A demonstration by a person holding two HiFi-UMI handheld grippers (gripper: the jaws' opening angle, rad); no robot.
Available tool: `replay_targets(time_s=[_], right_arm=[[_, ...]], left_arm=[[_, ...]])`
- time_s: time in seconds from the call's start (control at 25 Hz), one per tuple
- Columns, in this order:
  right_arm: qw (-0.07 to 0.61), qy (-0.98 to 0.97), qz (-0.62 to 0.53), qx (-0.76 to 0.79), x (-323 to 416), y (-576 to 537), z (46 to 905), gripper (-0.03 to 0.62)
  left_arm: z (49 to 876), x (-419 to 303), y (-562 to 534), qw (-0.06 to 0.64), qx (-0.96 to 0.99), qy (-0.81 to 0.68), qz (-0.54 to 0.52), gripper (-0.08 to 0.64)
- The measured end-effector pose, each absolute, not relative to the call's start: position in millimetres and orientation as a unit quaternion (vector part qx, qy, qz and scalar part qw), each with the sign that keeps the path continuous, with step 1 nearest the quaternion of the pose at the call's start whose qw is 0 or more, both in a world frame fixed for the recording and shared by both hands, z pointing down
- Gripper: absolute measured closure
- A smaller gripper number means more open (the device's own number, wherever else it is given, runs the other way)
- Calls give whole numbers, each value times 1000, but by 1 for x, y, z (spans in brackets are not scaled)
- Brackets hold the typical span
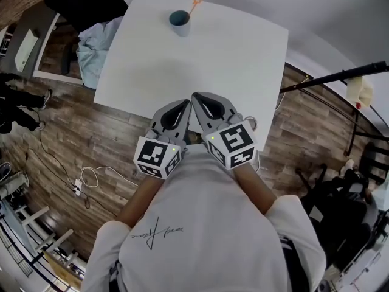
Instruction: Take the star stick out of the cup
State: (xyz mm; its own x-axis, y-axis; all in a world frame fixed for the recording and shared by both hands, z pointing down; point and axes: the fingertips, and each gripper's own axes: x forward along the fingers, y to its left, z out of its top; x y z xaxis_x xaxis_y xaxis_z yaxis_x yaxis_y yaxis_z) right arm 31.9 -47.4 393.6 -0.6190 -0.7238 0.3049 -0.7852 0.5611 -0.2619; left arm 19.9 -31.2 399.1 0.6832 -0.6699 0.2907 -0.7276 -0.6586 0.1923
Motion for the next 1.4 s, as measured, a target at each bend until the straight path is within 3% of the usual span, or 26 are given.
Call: replay_targets(time_s=[1.4], right_arm=[[123, -869, 174, 448, 38, -171, 407, 581]], left_arm=[[422, -17, -60, 197, 885, -414, 82, 552]])
